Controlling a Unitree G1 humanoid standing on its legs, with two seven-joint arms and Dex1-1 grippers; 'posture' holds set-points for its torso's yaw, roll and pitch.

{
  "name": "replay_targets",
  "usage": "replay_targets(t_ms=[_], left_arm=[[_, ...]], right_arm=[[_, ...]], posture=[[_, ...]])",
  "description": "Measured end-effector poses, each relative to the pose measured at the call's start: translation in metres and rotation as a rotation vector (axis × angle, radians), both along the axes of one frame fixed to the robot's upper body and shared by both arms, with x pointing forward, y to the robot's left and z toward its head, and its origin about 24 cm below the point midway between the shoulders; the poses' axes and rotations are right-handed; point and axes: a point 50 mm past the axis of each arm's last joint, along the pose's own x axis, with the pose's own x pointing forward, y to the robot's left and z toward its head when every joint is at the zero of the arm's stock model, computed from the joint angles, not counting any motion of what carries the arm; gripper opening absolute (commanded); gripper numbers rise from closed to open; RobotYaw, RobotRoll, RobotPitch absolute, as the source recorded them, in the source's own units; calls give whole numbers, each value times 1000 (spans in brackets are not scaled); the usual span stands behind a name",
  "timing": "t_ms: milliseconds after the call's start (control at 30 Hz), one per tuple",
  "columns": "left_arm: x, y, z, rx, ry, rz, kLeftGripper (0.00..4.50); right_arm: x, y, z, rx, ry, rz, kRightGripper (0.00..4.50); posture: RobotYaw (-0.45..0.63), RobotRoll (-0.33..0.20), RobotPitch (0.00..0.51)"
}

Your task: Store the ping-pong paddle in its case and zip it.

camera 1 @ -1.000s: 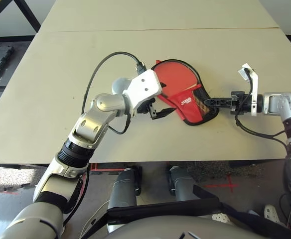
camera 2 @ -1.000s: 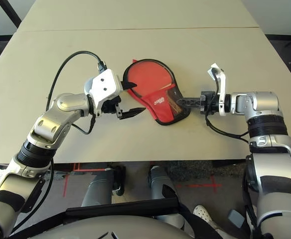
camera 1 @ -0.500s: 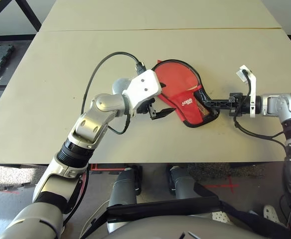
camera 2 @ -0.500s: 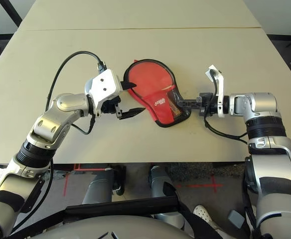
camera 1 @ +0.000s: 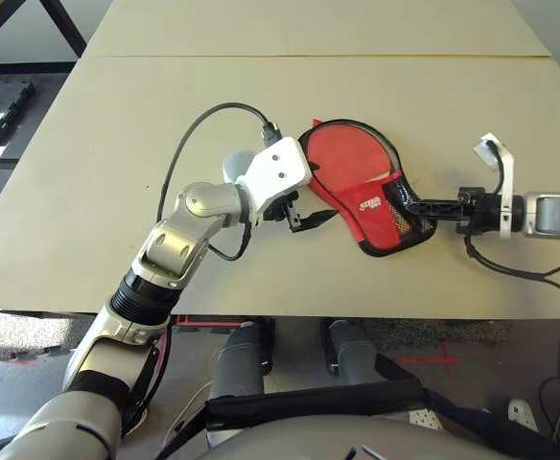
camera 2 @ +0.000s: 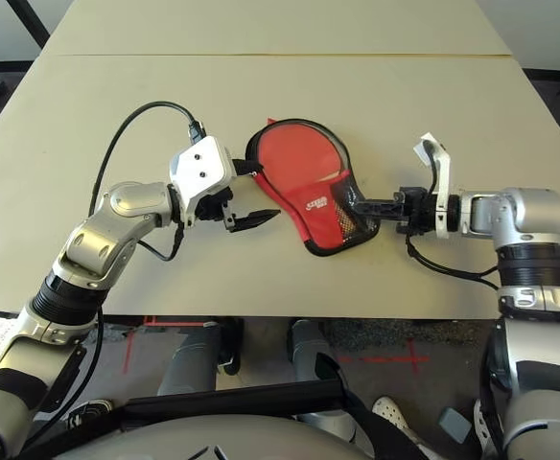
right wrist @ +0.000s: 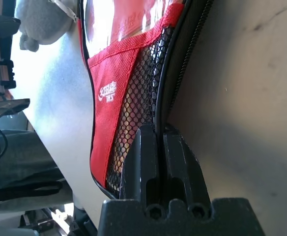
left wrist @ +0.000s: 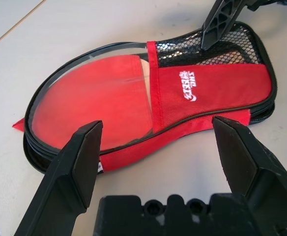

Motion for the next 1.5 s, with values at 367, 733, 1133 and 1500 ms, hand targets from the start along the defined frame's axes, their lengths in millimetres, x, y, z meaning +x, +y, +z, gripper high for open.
replay_targets(t_ms=[367, 733, 1133, 1500], left_arm=[[0, -3, 0, -7, -6, -6, 4500], [0, -2, -1, -3, -6, -3, 4500], [0, -1, -2, 5, -7, -5, 4500], [2, 0, 0, 11, -16, 3, 4500]], right_arm=[[-21, -5, 4, -2, 14, -21, 27], [-39, 0, -5, -38, 42, 1, 768], [-14, -34, 55, -269, -399, 160, 4472], [48, -3, 30, -390, -593, 362, 4472]], posture=[[-26, 0, 233], [-29, 0, 234], [-33, 0, 228], [7, 0, 233]])
